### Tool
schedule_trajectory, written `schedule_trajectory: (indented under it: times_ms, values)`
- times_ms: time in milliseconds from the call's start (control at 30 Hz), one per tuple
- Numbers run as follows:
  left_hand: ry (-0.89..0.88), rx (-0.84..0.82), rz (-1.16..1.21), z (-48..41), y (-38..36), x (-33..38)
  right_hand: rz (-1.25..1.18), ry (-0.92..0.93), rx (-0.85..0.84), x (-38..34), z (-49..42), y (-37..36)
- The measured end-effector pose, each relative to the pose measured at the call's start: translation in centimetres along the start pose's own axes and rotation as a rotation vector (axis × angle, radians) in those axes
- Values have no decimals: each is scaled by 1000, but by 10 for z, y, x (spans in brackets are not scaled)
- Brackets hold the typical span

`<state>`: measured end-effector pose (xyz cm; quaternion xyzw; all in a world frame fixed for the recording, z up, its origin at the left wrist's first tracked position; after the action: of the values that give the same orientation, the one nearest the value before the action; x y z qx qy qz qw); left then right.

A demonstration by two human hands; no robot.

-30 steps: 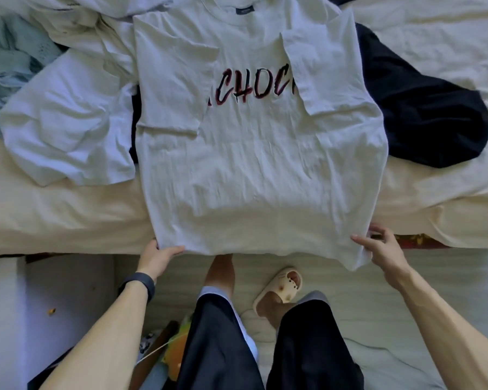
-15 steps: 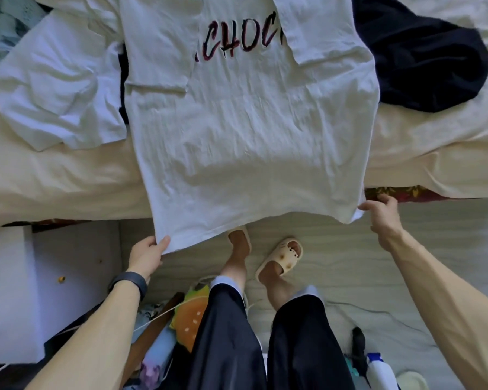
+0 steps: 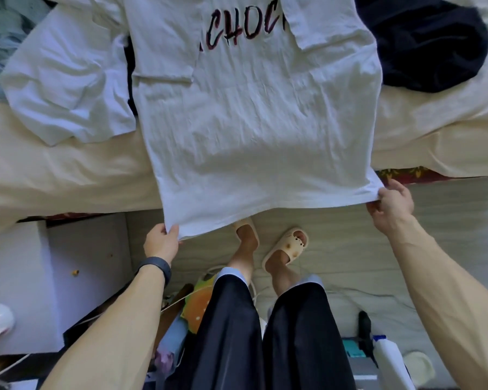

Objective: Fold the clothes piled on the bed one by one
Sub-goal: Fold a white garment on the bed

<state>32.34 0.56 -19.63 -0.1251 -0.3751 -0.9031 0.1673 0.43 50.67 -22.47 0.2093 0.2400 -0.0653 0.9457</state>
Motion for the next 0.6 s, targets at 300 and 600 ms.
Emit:
schedule_trajectory:
  times_ms: [300,600]
  values:
    - [8,88,140,17,18,-11,449,134,-9,-15,-3,36]
    - [-50,143,196,58,57,6,272,320,-107,-38,62,66]
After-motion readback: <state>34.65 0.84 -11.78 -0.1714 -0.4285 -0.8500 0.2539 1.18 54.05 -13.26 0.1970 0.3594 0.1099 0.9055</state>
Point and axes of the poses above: each hand's wrist, its own z-axis away from the middle knuckle, its own y-axis out of the back of the hand, x = y × z, the point moved 10 cm from there along -z, towards the middle knuckle, and after that the axes turned 7 degrees about z, right-handed, at the moved point
